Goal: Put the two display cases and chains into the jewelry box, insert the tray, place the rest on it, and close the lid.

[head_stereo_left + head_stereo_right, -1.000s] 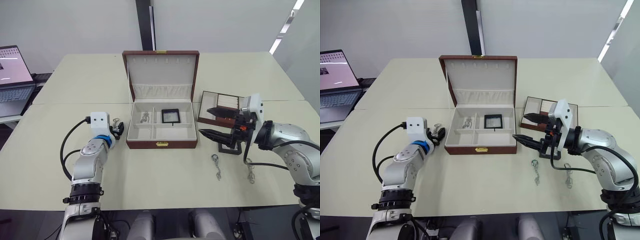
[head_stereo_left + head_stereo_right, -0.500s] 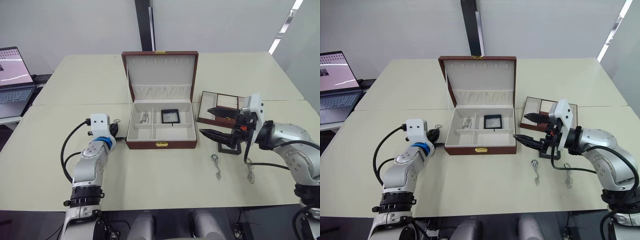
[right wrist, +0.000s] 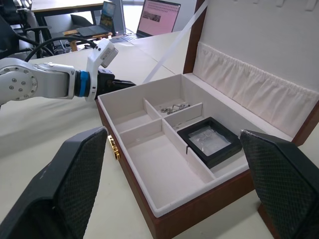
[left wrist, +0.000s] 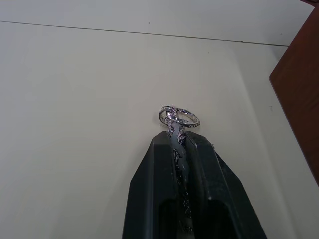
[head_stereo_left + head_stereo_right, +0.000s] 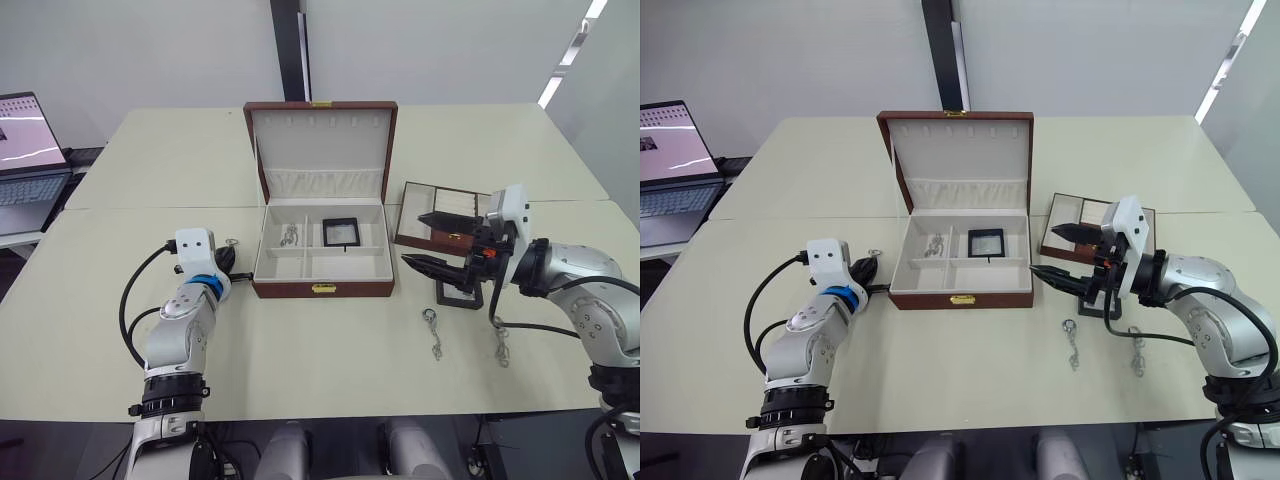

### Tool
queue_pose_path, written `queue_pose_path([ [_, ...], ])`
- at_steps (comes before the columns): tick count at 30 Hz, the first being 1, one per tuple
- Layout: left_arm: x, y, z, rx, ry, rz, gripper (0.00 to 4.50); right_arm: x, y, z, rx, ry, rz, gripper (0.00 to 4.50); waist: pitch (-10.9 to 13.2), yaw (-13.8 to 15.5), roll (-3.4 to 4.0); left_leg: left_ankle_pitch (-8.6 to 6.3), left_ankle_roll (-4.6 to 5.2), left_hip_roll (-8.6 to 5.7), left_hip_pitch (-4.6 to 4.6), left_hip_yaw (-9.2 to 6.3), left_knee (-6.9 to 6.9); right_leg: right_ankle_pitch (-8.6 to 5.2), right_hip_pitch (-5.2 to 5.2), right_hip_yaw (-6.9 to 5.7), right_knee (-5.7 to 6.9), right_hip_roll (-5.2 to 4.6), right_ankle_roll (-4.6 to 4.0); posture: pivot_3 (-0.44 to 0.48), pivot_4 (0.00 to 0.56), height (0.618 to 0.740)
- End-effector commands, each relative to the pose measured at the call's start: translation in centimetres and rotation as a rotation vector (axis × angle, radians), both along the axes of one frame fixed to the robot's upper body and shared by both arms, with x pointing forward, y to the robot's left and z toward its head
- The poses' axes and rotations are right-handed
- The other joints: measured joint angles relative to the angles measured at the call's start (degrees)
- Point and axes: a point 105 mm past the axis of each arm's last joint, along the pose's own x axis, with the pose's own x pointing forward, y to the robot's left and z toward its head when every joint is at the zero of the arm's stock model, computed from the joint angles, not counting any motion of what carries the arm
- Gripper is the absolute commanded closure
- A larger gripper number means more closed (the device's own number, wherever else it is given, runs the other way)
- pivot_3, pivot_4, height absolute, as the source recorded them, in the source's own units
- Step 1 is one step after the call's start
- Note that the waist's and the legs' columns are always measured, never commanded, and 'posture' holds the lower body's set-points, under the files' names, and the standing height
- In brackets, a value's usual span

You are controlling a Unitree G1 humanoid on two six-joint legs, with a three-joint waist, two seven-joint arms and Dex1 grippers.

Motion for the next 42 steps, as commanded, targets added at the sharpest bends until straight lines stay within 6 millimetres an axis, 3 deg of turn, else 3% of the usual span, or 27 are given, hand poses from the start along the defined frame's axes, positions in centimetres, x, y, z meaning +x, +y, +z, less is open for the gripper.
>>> queue_pose_path([
  [1, -0.4, 0.5, 2.1, -0.005, -0.078, 0.0, 4.42, -0.5, -0.3, 1.4, 0.008, -0.065, -0.002, 0.0, 0.1, 0.0, -0.09, 0.0, 0.0, 0.01, -0.03, -0.02, 0.0, 0.0, -0.02, -0.01, 0.0, 0.0, 0.0, 0.0, 0.15, 0.74],
  [5, -1.2, 1.5, 4.5, -0.038, -0.158, -0.002, 4.42, -0.5, -0.8, 1.7, 0.003, -0.074, -0.017, 0.0, 0.1, 0.0, -0.23, 0.0, -0.01, 0.02, -0.06, -0.05, 0.01, 0.0, -0.05, -0.03, 0.0, 0.0, 0.0, 0.0, 0.15, 0.74],
  [9, -2.1, 1.0, 7.7, -0.027, -0.227, -0.112, 4.42, -0.9, -1.2, 2.4, 0.01, -0.081, -0.014, 0.0, 0.2, 0.1, -0.3, 0.0, -0.01, 0.02, -0.09, -0.08, 0.01, 0.0, -0.05, -0.06, -0.01, 0.0, 0.0, 0.0, 0.15, 0.74],
  [12, -2.7, -0.1, 9.7, -0.026, -0.252, -0.219, 4.42, -1.4, -1.3, 2.6, 0.002, -0.079, 0.001, 0.0, 0.2, 0.1, -0.3, 0.0, -0.01, 0.01, -0.1, -0.07, 0.01, 0.0, -0.04, -0.05, -0.02, 0.0, 0.0, 0.0, 0.15, 0.74],
  [22, -3.9, -5.2, 13.2, -0.016, -0.229, -0.596, 4.42, -2.3, -1.3, 3.5, -0.029, -0.105, 0.02, 0.0, 0.2, 0.1, -0.34, 0.0, 0.0, 0.01, -0.1, -0.07, 0.01, 0.0, -0.04, -0.06, -0.03, 0.03, 0.0, 0.0, 0.15, 0.74],
  [31, -4.2, -8.9, 14.6, 0.004, -0.204, -0.828, 4.42, -3.4, -1.2, 3.5, -0.023, -0.125, -0.026, 0.0, 0.2, 0.1, -0.4, 0.0, 0.0, 0.03, -0.13, -0.09, 0.01, 0.0, -0.05, -0.07, -0.03, 0.06, 0.0, 0.0, 0.15, 0.74],
  [42, -4.0, -8.7, 12.6, 0.031, -0.1, -0.905, 4.42, -4.2, -1.5, 2.8, -0.016, -0.121, -0.088, 0.0, 0.3, 0.0, -0.4, 0.0, 0.0, 0.05, -0.11, -0.07, 0.0, -0.01, -0.05, -0.04, -0.03, 0.1, 0.0, 0.0, 0.15, 0.74],
])
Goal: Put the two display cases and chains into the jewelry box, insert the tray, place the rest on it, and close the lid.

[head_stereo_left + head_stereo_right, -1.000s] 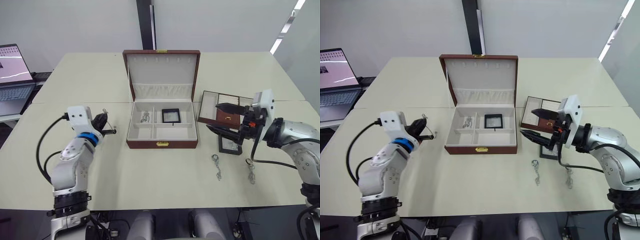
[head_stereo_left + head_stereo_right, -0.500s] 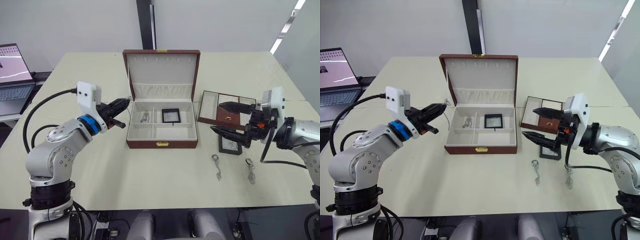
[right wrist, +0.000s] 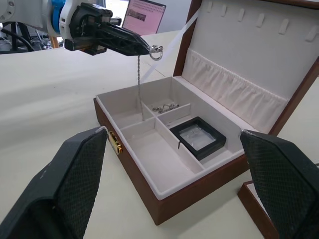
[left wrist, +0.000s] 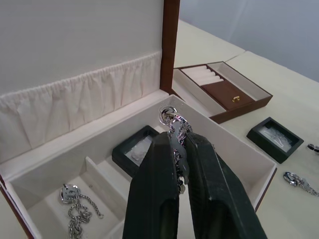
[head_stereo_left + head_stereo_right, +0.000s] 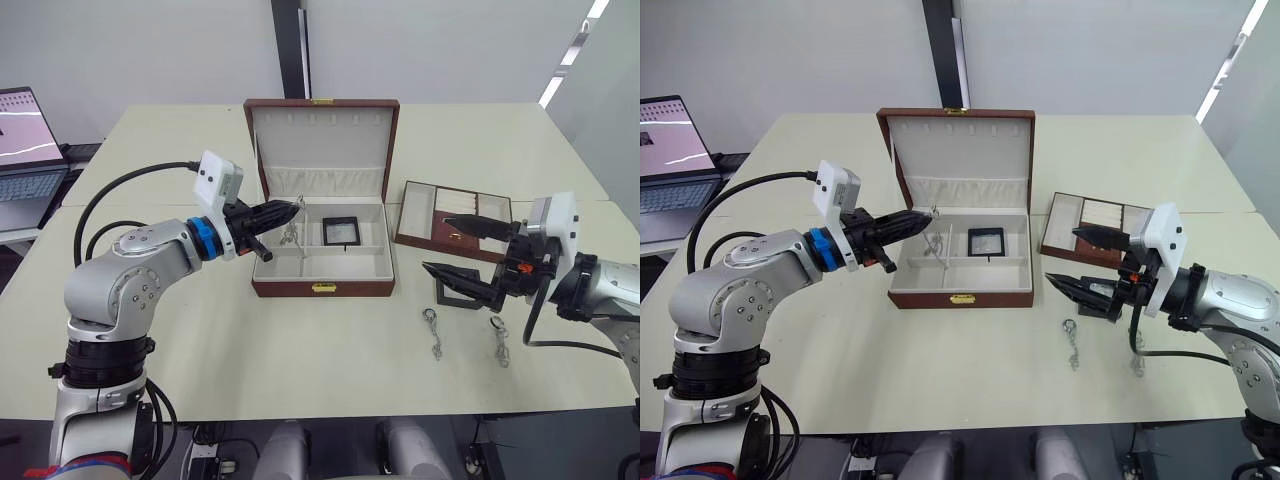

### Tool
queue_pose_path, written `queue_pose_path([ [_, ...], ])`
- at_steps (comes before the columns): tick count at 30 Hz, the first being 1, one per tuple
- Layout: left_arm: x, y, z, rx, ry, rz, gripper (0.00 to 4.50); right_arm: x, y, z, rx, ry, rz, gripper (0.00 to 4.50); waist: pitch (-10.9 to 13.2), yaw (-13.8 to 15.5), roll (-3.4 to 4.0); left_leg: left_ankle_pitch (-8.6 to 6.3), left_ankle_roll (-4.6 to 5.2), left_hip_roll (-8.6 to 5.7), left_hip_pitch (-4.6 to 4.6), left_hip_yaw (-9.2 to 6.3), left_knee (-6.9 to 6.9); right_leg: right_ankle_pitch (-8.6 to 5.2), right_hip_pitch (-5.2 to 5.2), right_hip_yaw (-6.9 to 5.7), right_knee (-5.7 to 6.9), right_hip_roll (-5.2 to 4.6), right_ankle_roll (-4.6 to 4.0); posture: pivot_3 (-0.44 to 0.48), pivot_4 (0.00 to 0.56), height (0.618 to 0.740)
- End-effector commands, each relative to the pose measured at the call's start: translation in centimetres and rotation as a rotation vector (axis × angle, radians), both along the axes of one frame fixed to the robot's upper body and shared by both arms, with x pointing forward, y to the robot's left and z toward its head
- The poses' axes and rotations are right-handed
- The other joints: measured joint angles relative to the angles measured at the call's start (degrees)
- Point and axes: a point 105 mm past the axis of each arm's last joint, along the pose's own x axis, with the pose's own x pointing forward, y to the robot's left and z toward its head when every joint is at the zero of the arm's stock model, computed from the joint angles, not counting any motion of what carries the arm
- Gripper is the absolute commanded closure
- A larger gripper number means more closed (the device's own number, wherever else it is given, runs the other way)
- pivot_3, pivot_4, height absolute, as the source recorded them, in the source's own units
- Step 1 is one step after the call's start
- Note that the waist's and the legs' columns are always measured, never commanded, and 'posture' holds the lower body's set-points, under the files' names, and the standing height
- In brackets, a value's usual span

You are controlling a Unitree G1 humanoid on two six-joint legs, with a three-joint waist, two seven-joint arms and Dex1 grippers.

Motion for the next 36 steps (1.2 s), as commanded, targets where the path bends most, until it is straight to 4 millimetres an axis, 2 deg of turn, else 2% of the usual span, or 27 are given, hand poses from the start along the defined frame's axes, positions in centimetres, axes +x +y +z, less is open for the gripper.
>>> queue_pose_path([
  [1, -0.2, 0.4, -0.1, 0.022, -0.014, -0.016, 4.42, -0.7, 0.1, 1.0, 0.016, -0.047, 0.004, 0.0, 0.0, 0.0, 0.0, 0.0, 0.0, 0.01, 0.01, -0.01, 0.0, 0.0, 0.0, -0.01, 0.0, 0.0, 0.0, 0.0, 0.15, 0.74],
  [14, -1.2, 2.3, -4.3, 0.092, 0.09, -0.01, 4.42, -0.7, 0.0, 0.7, 0.017, -0.039, 0.001, 0.0, 0.0, 0.0, 0.01, 0.0, 0.01, 0.02, 0.01, 0.0, -0.01, 0.0, 0.0, 0.0, -0.01, 0.0, 0.0, 0.0, 0.15, 0.74],
  [36, -0.9, 2.4, -4.8, 0.083, 0.084, 0.007, 4.42, -1.2, 0.1, 0.2, -0.004, -0.014, 0.039, 0.0, 0.0, 0.1, 0.01, -0.01, 0.01, 0.0, 0.0, -0.01, 0.0, 0.0, 0.0, -0.01, 0.0, -0.02, 0.0, 0.0, 0.15, 0.74],
])
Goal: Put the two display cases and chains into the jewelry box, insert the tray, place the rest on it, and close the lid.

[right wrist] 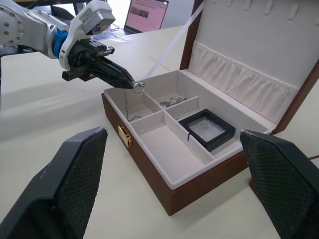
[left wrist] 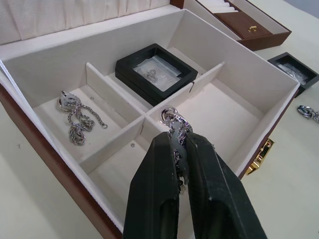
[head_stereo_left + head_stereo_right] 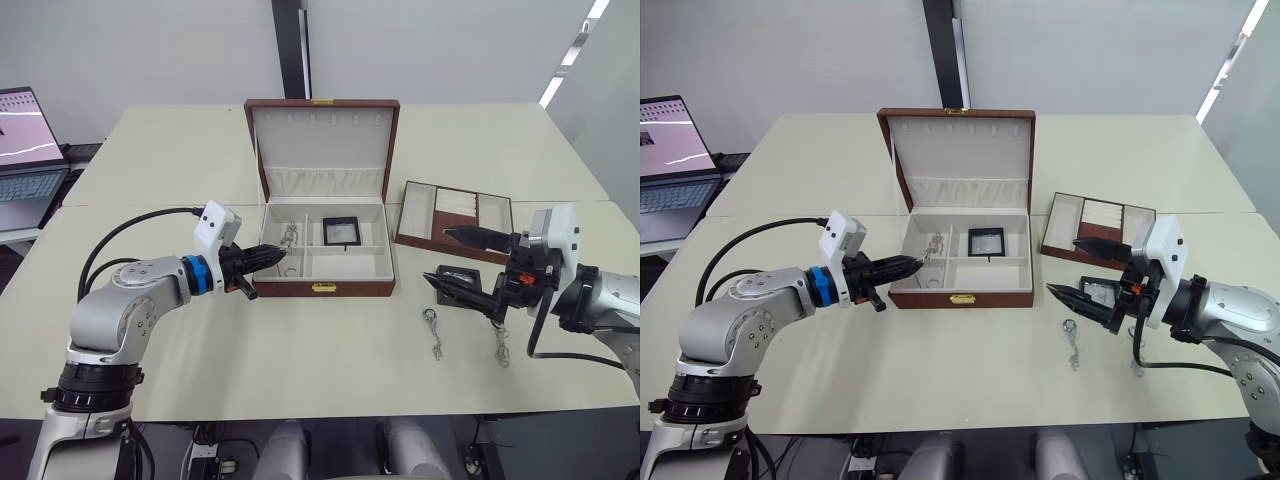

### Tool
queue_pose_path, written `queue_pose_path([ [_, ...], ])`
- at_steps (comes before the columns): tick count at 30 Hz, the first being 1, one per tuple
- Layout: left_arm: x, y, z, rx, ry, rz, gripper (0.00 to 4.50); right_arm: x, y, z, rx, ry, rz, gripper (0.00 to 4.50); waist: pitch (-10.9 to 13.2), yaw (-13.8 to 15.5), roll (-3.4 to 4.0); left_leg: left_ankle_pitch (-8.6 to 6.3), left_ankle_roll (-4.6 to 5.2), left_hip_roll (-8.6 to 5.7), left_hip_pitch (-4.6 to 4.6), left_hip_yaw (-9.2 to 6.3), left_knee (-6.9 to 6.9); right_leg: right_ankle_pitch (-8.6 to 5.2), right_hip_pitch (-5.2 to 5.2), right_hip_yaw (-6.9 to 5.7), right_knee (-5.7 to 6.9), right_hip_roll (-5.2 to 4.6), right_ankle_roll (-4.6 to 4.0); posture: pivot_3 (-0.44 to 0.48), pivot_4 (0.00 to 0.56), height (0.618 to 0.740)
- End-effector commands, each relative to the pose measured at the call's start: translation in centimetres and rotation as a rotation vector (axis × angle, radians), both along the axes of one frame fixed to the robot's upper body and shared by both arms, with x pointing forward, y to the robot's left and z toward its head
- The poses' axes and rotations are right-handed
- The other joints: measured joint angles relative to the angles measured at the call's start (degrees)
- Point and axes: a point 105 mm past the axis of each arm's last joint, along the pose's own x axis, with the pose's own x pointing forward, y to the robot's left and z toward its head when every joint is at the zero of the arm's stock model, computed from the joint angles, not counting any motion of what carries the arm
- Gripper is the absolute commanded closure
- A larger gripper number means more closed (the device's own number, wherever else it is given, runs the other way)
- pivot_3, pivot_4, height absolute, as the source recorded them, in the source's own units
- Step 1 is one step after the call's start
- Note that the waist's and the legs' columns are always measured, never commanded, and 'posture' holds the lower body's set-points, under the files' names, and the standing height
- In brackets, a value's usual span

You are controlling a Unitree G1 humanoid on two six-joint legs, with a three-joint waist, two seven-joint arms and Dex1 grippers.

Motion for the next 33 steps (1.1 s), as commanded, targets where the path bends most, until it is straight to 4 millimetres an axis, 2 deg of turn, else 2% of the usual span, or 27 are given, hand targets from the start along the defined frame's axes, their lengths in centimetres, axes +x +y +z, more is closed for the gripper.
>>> queue_pose_path([
  [1, 0.1, 0.0, 0.8, -0.008, -0.046, -0.002, 4.13, -0.4, 0.1, 1.1, -0.012, -0.058, 0.015, 0.0, 0.0, 0.0, 0.0, 0.0, 0.0, 0.0, 0.0, 0.0, 0.0, 0.0, 0.0, 0.0, 0.0, 0.0, 0.0, 0.0, 0.15, 0.74],
  [5, 0.1, 0.1, 0.9, -0.023, -0.05, 0.002, 3.05, -0.4, 0.0, 1.1, -0.014, -0.057, 0.013, 0.0, 0.0, 0.0, 0.0, 0.0, 0.0, 0.0, 0.0, 0.0, 0.0, 0.0, 0.0, 0.0, 0.0, 0.0, 0.0, 0.0, 0.15, 0.74],
  [10, 0.0, 0.4, 1.1, -0.041, -0.054, -0.001, 1.48, 0.0, -0.3, 0.9, -0.012, -0.05, 0.002, 0.0, 0.0, 0.0, 0.0, 0.0, 0.0, 0.0, 0.0, 0.0, 0.0, 0.0, 0.0, 0.0, 0.0, 0.0, 0.0, 0.0, 0.15, 0.74],
  [15, -0.9, 2.6, 2.4, -0.098, -0.059, 0.002, 0.03, 0.7, -2.1, 0.7, -0.017, -0.035, -0.052, 0.0, 0.0, 0.0, 0.0, 0.0, 0.0, 0.01, 0.01, 0.0, 0.0, 0.0, 0.0, 0.0, 0.0, 0.01, 0.0, 0.0, 0.15, 0.74],
  [20, -2.1, 6.1, 3.3, -0.1, -0.062, 0.06, 0.03, 1.3, -5.2, -0.4, -0.019, 0.015, -0.149, 0.0, 0.0, 0.0, 0.01, 0.0, 0.01, 0.02, 0.01, 0.01, -0.01, 0.0, 0.0, 0.0, 0.0, 0.01, -0.01, 0.0, 0.15, 0.74],
  [23, -2.4, 9.0, 3.5, -0.075, -0.088, 0.179, 0.03, 1.7, -7.6, -1.5, -0.003, 0.053, -0.23, 0.0, 0.0, 0.0, 0.01, 0.0, 0.01, 0.01, 0.02, 0.01, -0.01, 0.0, 0.01, 0.0, 0.0, 0.0, -0.01, 0.0, 0.15, 0.74],
  [26, -3.0, 11.7, 2.5, -0.028, -0.092, 0.304, 0.03, 2.2, -10.5, -3.2, 0.02, 0.084, -0.338, 0.0, 0.0, 0.0, 0.01, -0.01, 0.01, 0.0, 0.04, 0.05, -0.02, 0.0, 0.02, 0.03, -0.01, -0.01, -0.01, 0.0, 0.15, 0.74],
  [33, -3.3, 17.2, 0.4, 0.03, -0.16, 0.643, 0.03, 3.1, -13.7, -5.6, 0.065, 0.075, -0.513, 0.0, 0.0, 0.0, 0.03, -0.01, 0.01, 0.02, 0.14, 0.14, -0.03, 0.0, 0.04, 0.12, 0.03, -0.04, -0.01, 0.0, 0.15, 0.74],
])
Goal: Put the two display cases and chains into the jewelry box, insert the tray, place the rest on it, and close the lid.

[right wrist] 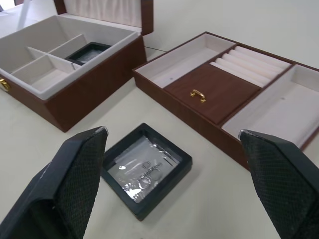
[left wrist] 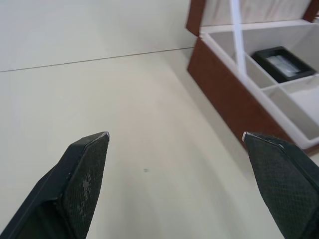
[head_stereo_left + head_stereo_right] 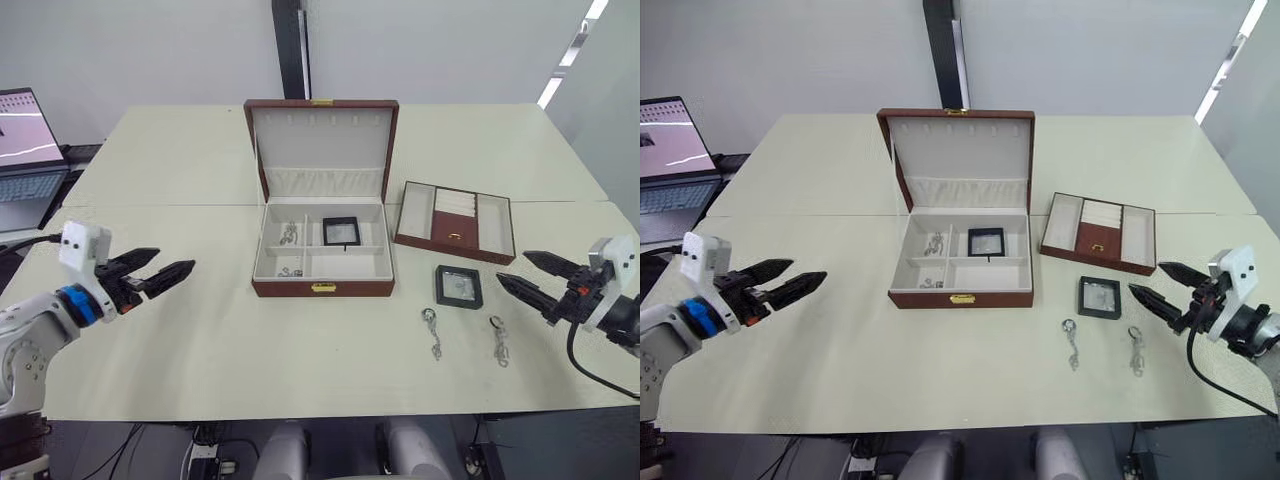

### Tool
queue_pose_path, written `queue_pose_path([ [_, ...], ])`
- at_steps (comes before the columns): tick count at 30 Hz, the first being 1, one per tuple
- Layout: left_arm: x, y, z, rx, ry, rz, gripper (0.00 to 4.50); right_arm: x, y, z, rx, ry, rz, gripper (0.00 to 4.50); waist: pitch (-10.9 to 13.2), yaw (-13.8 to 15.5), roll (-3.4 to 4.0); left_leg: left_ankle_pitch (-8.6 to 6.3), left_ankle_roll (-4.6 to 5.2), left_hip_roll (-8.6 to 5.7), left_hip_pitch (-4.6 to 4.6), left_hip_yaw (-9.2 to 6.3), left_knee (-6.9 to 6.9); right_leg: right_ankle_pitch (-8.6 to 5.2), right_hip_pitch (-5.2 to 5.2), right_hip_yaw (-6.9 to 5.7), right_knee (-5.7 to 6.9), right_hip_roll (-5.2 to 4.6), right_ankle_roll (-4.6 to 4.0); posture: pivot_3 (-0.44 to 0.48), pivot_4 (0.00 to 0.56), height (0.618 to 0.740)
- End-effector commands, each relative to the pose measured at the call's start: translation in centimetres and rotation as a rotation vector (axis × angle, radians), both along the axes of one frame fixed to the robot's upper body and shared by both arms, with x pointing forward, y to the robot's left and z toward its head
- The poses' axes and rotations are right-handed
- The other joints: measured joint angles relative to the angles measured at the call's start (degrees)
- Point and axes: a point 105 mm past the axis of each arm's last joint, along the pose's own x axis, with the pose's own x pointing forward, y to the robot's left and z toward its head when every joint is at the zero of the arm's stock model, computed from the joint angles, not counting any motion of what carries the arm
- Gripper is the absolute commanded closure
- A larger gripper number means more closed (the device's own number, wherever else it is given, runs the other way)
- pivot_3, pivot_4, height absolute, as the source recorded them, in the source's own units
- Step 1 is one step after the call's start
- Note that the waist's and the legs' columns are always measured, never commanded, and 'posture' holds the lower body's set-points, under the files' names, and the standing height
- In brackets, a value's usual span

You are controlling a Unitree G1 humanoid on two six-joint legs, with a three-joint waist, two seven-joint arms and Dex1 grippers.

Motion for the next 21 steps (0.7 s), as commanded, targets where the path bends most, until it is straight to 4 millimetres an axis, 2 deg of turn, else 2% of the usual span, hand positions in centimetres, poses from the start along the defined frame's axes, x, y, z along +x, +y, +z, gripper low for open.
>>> queue_pose_path([
  [1, -0.2, 3.2, 0.0, 0.05, -0.077, 0.2, 0.03, 0.6, -1.6, 0.7, -0.018, -0.088, -0.09, 0.0, 0.0, 0.0, 0.0, 0.0, 0.0, 0.0, 0.01, 0.0, 0.0, 0.0, 0.0, 0.0, -0.01, -0.01, 0.0, 0.0, 0.15, 0.74],
  [6, -1.0, 6.0, -1.5, 0.08, -0.118, 0.441, 0.03, 1.3, -3.2, -1.0, -0.02, -0.105, -0.212, 0.0, 0.0, 0.0, 0.0, 0.0, 0.0, 0.01, 0.0, -0.02, -0.02, 0.0, -0.01, -0.02, -0.01, -0.03, 0.0, 0.0, 0.15, 0.74],
  [11, -2.3, 8.2, -3.0, 0.113, -0.137, 0.631, 0.03, 2.4, -5.7, -1.1, -0.023, -0.179, -0.375, 0.0, 0.0, 0.0, 0.01, 0.0, -0.01, -0.01, 0.03, 0.04, -0.02, 0.01, -0.01, 0.04, 0.02, -0.09, 0.0, 0.0, 0.15, 0.74],
  [14, -2.9, 9.6, -3.8, 0.124, -0.147, 0.739, 0.03, 2.7, -6.5, -1.5, -0.028, -0.204, -0.438, 0.0, 0.0, 0.0, 0.01, 0.0, -0.01, -0.02, 0.03, 0.01, -0.02, 0.01, 0.0, 0.0, 0.02, -0.08, 0.0, 0.0, 0.15, 0.74],
  [21, -2.6, 9.3, -4.7, 0.116, -0.155, 0.774, 0.03, 3.0, -7.0, -2.1, -0.025, -0.223, -0.498, 0.0, 0.0, 0.0, 0.01, 0.0, -0.01, -0.03, 0.03, 0.02, -0.01, 0.01, 0.0, 0.01, 0.02, -0.09, 0.01, 0.0, 0.15, 0.74],
])
